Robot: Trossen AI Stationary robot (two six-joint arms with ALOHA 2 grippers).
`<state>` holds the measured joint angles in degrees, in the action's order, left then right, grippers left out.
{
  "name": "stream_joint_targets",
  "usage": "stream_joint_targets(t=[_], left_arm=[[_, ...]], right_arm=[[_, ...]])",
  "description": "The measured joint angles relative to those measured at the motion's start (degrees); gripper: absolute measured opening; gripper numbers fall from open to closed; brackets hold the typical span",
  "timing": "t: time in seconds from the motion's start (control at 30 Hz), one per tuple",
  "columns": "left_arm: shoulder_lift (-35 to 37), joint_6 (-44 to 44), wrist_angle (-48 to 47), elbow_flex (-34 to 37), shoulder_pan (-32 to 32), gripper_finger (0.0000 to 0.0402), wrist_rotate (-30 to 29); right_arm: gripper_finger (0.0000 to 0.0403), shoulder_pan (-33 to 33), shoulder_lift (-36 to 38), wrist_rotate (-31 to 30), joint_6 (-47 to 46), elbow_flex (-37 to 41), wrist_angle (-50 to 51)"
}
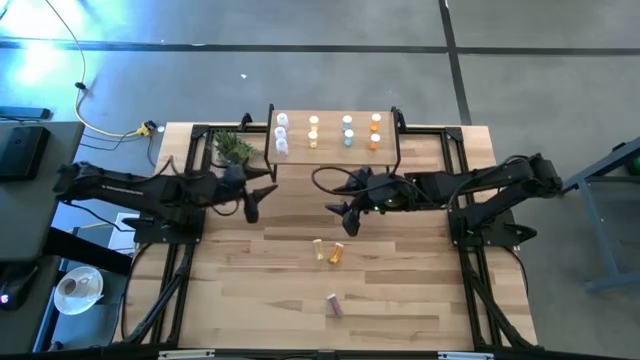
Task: Pick and place medicine bottles onto shelf by color
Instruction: Put the yellow pill bottle aligned with the other yellow pill bottles on the shelf
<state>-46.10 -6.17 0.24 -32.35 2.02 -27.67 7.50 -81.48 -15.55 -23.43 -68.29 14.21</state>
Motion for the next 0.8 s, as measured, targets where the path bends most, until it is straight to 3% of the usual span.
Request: stream_joint_targets(t=[0.23,0.43,0.8], left_arm=[[7.3,-5.1,-6.6,0.0,0.0,0.0209,2.2],[9.1,-8.7,-15.5,0.0,0.0,0.0209,4.5],[9.1,-9.1,-21.7,0.0,0.0,0.0209,4.5]], right_arm=[[0.0227,0.0,-8.4,-0.2,0.7,-14.0,15.8],[0.0227,-0.1,-17.5,0.6,-6.7,-23.5,29.9],[0.0227,0.6,-28.2,7.7,-22.9,-24.9,32.1]])
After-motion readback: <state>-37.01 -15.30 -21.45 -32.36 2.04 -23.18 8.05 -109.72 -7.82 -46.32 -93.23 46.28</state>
